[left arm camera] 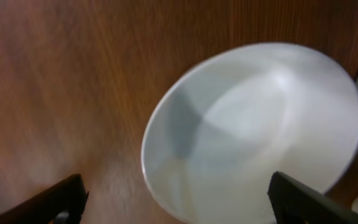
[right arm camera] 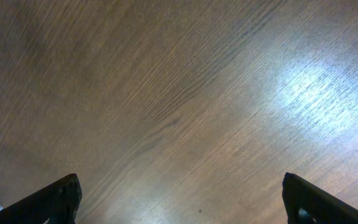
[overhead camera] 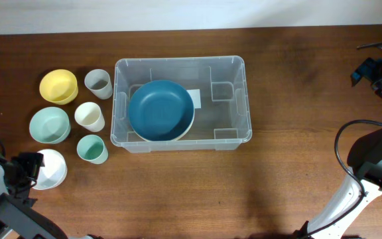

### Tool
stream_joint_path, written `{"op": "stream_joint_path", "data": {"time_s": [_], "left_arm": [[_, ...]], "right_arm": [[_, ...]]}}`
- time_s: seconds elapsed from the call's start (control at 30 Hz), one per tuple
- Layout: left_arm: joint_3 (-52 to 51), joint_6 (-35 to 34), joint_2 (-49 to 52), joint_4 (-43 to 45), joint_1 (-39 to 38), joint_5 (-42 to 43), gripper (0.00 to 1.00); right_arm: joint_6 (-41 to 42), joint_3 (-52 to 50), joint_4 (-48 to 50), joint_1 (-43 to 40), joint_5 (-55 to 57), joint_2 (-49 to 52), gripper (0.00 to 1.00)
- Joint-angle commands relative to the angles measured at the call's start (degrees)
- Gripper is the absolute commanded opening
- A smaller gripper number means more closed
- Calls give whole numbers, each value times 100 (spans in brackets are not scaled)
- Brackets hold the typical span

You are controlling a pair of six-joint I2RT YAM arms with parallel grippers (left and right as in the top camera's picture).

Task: Pack container
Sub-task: 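Move the left gripper to the white bowl at front left, then grasp the white bowl rim with the left gripper and lift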

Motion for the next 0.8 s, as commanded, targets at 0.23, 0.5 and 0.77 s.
{"op": "stream_joint_path", "data": {"time_s": [0.23,0.5,0.77], "left_arm": [[-415,-59,61,577,17,-243,95],[-492,-63,245,730,17,-341,84],[-505,-79,516,861,20,-326,57]], "right_arm": [[42,-24,2,9,83,-184,99],[42,-24,2,9,85,-184,99],[42,-24,0,9,83,-184,99]]}}
